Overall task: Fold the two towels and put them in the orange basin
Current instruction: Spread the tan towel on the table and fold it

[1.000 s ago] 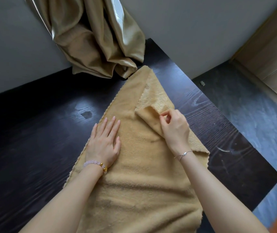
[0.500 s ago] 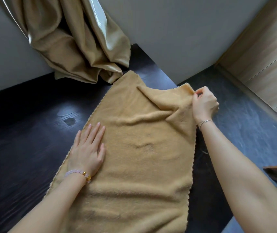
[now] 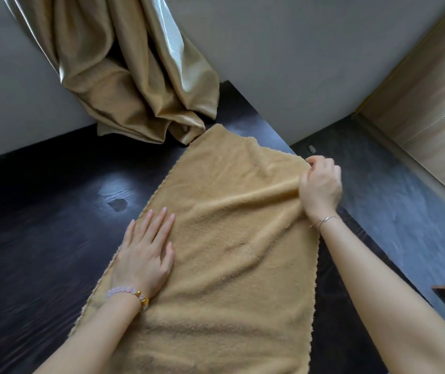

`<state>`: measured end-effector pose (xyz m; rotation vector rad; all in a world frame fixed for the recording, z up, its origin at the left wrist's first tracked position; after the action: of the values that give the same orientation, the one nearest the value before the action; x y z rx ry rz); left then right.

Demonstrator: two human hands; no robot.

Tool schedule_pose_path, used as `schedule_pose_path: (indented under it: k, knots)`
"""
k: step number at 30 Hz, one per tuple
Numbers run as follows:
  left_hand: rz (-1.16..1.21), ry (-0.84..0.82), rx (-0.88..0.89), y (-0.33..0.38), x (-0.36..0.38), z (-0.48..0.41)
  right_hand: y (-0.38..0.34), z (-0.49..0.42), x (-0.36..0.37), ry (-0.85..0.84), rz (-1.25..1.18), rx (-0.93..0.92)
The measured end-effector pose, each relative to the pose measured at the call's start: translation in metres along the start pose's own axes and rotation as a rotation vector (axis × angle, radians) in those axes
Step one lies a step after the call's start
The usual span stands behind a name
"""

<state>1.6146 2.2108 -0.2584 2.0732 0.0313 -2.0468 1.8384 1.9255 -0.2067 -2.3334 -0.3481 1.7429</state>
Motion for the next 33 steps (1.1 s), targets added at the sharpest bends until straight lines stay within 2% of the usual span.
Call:
schedule_pose_path:
  k: [2,4,7,9,12,14,17,23,27,29,33]
  knots:
    - [0.004,0.000,-0.002,0.000,0.000,0.000,-0.014,0.011,0.021,-0.093,-0.003,-0.152]
    - [0.007,0.001,-0.001,0.000,-0.001,0.000,-0.022,0.018,0.033,-0.140,-0.034,-0.186]
    - [0.017,-0.001,0.000,0.000,0.000,0.000,-0.038,0.013,0.029,-0.050,-0.026,-0.189]
    - [0.018,-0.001,-0.002,0.000,0.000,0.000,-0.063,0.007,0.028,-0.058,-0.050,-0.260]
    - [0.023,0.002,-0.004,0.000,-0.001,0.001,-0.114,0.007,0.046,-0.262,-0.138,-0.403]
    - [0.035,0.003,0.002,0.001,-0.002,0.001,-0.141,0.014,0.064,-0.386,-0.104,-0.454]
    - [0.085,0.034,-0.003,0.001,-0.006,0.001,-0.166,0.021,0.084,-0.437,-0.019,-0.487]
    - [0.164,0.080,0.007,0.002,-0.011,0.002,-0.180,0.022,0.109,-0.573,0.026,-0.465]
    - [0.160,0.045,0.000,0.001,-0.006,0.002,-0.178,0.025,0.114,-0.541,0.010,-0.472]
    - [0.157,0.038,-0.002,0.001,-0.007,0.002,-0.179,0.019,0.110,-0.480,-0.077,-0.453]
    - [0.159,0.028,-0.003,0.001,-0.007,0.002,-0.175,-0.019,0.093,-0.333,-0.371,-0.151]
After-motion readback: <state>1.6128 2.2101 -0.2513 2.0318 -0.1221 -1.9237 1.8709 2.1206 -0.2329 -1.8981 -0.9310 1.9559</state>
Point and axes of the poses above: each hand's wrist, its own z-axis away from the middle knuckle, its own x-axis out of the palm, y = z × x, the point moved 6 cm from there along -z, towards the middle knuckle
